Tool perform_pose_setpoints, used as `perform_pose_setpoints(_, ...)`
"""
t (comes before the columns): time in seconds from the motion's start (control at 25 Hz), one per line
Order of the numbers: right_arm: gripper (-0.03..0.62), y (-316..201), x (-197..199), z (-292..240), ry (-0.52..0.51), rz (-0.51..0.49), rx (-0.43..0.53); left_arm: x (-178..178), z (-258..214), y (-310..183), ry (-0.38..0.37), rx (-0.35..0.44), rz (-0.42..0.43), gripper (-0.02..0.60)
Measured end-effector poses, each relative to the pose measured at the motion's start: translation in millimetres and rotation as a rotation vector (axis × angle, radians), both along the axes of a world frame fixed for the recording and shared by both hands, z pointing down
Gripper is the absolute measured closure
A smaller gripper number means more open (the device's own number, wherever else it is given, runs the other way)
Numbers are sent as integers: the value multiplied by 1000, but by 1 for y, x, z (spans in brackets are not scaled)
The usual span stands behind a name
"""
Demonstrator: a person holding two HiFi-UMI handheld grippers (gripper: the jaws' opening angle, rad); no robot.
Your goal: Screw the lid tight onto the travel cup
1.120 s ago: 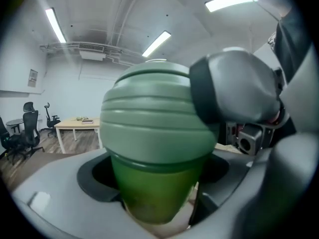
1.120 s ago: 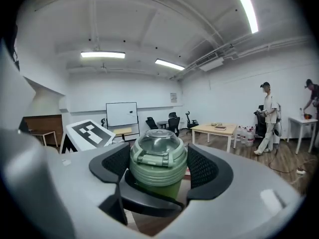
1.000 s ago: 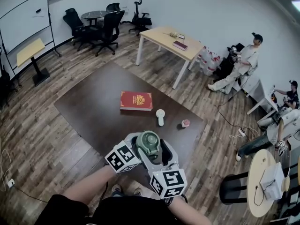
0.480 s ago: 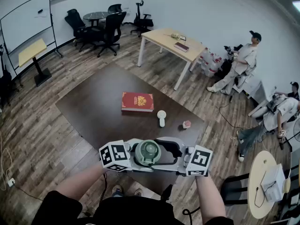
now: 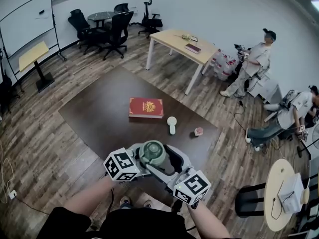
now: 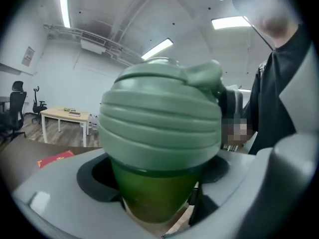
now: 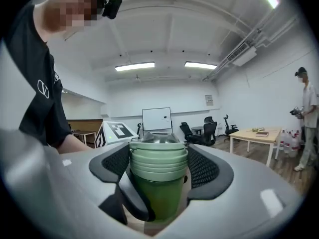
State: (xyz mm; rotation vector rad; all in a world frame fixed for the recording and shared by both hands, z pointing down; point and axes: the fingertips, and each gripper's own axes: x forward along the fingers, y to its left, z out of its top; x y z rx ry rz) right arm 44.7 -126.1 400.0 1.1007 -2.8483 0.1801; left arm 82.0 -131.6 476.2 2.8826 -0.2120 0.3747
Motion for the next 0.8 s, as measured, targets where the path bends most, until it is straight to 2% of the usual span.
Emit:
perform_pose_setpoints(0.2,217,4,11,15,-8,12,-61,-11,8,-17,-18,35,-82,167)
perform_pose_setpoints(0.28,237,4,35,17,-36,75,-85,-27,7,-30,-12,79,-152,166)
perform_pose_setpoints(0.36,585,1,72,17,-65,213,-77,-47,6,-42,-17,136,-234,166)
perform_pose_setpoints(0.52,587,0,146,44,8,530,-34,-87,4,-55,9,277,-419,164)
perform_pose_setpoints(0.6,586,3,176,59,35,649,-16,-109,4,-57,42,310,-494,164)
perform_pose_setpoints(0.68,587,8,201,73,51,734,-6,-128,7,-57,50,320,-551,163)
perform_pose_setpoints(0.8,586,15,222,83,63,785,7,-152,16,-58,36,314,-616,163)
